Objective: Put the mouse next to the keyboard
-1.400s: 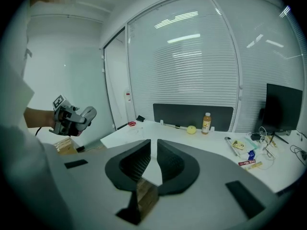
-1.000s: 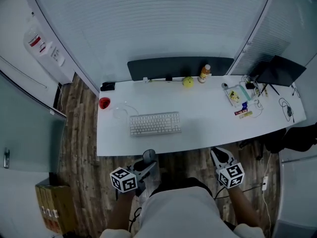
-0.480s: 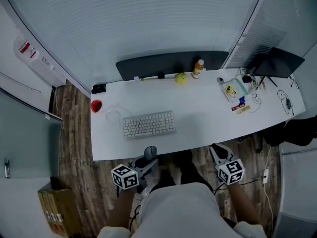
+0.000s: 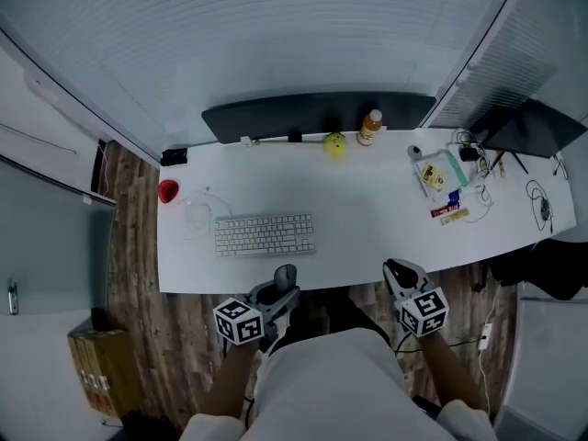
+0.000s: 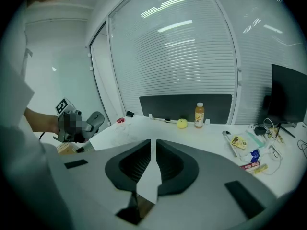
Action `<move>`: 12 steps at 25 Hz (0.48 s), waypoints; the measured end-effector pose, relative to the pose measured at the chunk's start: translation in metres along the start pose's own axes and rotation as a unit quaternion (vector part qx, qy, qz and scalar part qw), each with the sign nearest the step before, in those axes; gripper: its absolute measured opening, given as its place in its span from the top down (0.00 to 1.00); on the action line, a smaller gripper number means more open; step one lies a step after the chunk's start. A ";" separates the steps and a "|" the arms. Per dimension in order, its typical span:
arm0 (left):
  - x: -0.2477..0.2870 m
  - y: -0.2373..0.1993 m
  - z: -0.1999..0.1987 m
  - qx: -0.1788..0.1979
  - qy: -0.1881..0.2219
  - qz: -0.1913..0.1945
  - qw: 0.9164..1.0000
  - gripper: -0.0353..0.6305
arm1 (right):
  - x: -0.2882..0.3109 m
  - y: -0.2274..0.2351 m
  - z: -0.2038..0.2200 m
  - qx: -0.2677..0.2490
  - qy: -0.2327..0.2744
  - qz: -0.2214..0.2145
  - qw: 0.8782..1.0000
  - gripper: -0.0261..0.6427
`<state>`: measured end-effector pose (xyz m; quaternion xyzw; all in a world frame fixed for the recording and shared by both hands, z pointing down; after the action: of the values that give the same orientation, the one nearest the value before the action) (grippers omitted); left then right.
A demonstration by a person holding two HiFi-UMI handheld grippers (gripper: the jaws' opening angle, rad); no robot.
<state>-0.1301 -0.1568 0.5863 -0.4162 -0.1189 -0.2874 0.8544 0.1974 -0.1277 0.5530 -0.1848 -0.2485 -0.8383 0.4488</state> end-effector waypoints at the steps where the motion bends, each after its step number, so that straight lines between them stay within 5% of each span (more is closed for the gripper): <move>1: 0.008 0.001 0.001 -0.005 -0.002 -0.003 1.000 0.73 | 0.003 0.006 -0.001 -0.001 -0.005 -0.007 1.000 0.89; 12: 0.104 -0.004 0.015 -0.037 -0.024 -0.046 0.998 0.73 | 0.035 0.073 -0.005 -0.012 -0.047 -0.069 0.996 0.89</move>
<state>-0.0477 -0.1878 0.6441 -0.4489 -0.1479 -0.3203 0.8210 0.2396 -0.1883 0.5865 -0.2113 -0.2716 -0.8606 0.3753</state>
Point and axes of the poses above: the fingertips, and each gripper's own axes: x forward along the fingers, y to its right, z out of its underside, the point moved 8 cm from there along -x, backward along the fingers, and after that the axes turned 8 degrees about -z, right-handed, at the moved point
